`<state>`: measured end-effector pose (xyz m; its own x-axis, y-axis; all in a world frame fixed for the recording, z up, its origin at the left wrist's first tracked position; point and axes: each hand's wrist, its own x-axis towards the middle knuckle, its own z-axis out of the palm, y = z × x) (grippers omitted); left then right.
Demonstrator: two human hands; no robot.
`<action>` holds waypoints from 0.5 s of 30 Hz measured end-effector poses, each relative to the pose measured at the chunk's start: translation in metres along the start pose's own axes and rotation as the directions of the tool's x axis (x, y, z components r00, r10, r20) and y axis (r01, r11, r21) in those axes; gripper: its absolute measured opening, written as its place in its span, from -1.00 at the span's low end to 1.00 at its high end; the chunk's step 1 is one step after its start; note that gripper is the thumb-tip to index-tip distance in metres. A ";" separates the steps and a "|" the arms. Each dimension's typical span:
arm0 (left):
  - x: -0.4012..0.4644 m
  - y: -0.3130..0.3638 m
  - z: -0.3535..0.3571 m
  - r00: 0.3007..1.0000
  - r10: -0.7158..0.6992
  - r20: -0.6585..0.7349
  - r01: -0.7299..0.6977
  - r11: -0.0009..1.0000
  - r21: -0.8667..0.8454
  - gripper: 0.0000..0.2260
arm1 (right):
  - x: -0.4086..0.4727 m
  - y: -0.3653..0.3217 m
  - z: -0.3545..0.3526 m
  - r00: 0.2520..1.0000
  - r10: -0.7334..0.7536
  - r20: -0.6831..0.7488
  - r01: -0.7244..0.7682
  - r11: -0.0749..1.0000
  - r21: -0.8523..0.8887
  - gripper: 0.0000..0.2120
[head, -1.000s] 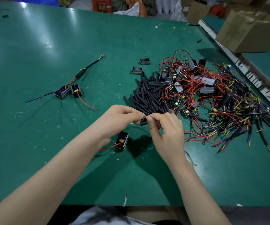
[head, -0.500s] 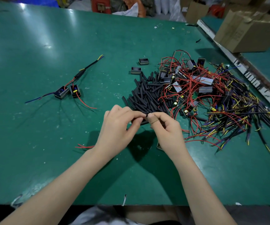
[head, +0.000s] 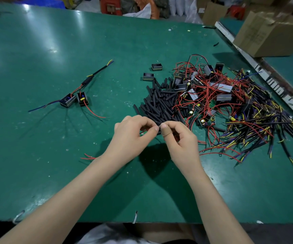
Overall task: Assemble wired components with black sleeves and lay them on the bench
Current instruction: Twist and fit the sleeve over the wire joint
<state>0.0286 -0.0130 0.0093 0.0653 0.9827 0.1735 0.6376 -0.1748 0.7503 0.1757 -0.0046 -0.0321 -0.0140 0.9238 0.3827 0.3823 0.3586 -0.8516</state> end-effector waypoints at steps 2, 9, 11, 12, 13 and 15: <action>0.001 -0.001 0.002 1.000 -0.001 0.004 0.001 1.000 -0.015 -0.91 | 0.000 0.001 0.000 1.000 -0.003 -0.029 0.003 1.000 0.002 -0.89; 0.008 -0.005 0.000 0.978 -0.199 0.059 0.207 0.904 -0.375 -0.89 | 0.000 0.001 -0.003 0.934 -0.355 -0.044 0.335 0.911 -0.240 -0.83; 0.009 -0.005 -0.001 0.980 -0.185 0.067 0.197 0.904 -0.380 -0.89 | 0.000 0.001 -0.003 0.930 -0.368 -0.025 0.348 0.899 -0.266 -0.80; 0.010 -0.005 -0.002 0.985 -0.156 0.068 0.170 0.917 -0.360 -0.89 | 0.000 0.001 -0.003 0.932 -0.363 -0.013 0.345 0.896 -0.278 -0.80; 0.009 -0.005 -0.004 0.991 -0.118 0.069 0.135 0.934 -0.332 -0.88 | 0.000 0.001 -0.004 0.935 -0.354 0.004 0.340 0.894 -0.292 -0.80; 0.008 -0.004 -0.007 0.997 -0.035 0.066 0.050 0.969 -0.241 -0.86 | 0.003 0.002 -0.006 0.940 -0.339 0.045 0.335 0.884 -0.326 -0.82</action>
<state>0.0209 -0.0044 0.0120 0.0935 0.9901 0.1051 0.4363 -0.1356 0.8895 0.1825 -0.0022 -0.0305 -0.1843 0.7525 0.6322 0.6346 0.5823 -0.5082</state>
